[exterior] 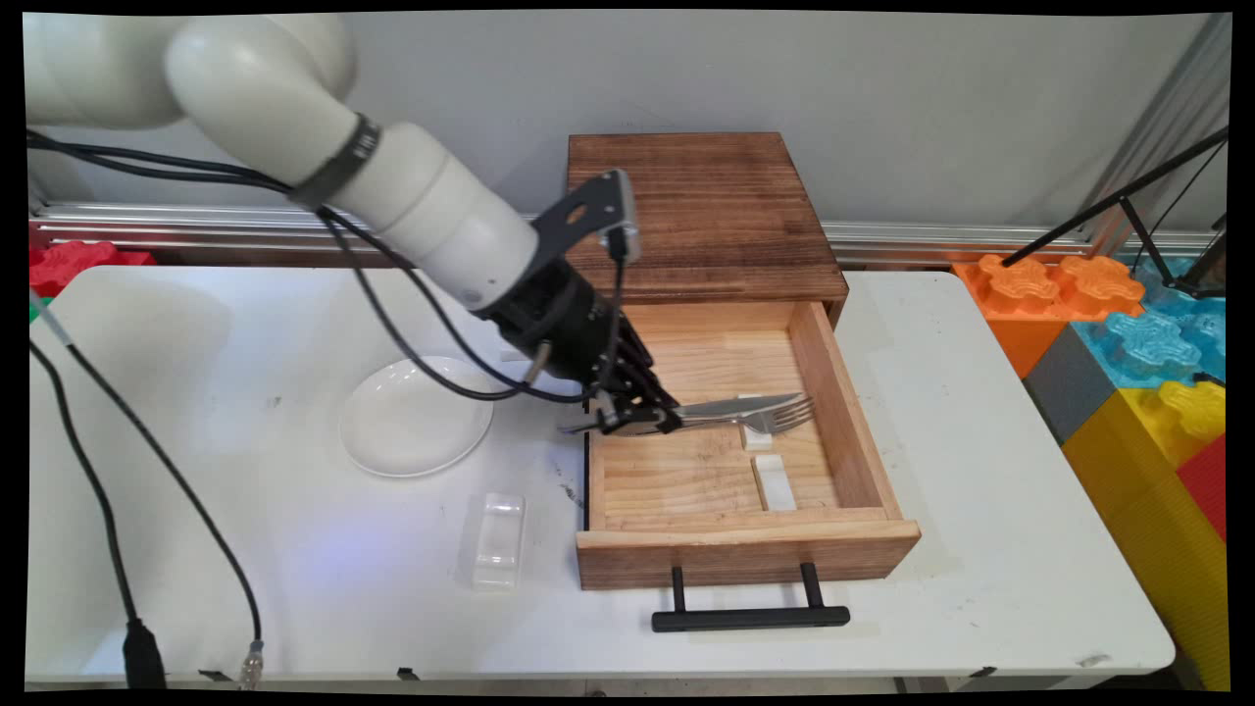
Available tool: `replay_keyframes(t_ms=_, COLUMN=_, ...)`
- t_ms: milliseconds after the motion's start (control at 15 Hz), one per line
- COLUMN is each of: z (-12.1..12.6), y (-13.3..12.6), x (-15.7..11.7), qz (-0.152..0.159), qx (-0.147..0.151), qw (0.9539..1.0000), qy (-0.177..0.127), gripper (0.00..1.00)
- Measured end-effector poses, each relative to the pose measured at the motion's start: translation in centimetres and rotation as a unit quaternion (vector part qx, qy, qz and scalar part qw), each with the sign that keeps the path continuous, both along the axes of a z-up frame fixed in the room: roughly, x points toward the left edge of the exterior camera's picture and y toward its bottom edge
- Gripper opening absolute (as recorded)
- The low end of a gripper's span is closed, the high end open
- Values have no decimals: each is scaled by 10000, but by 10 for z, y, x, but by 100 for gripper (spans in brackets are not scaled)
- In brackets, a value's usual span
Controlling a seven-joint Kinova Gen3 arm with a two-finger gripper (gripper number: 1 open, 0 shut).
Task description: Place the picked object into the drawer
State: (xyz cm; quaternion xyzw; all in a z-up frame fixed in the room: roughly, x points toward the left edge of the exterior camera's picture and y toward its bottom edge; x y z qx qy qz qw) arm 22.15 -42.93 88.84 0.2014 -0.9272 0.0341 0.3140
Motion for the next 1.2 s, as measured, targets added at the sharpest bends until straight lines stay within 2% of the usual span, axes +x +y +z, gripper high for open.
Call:
replay_keyframes(t_ms=533, z=-32, y=-20, x=-35, qz=33, qx=110, qw=9999, qy=72, gripper=0)
replay_keyframes(t_ms=1200, z=-79, y=-34, x=-48, qz=31, qx=229, qw=9997, qy=48, gripper=0)
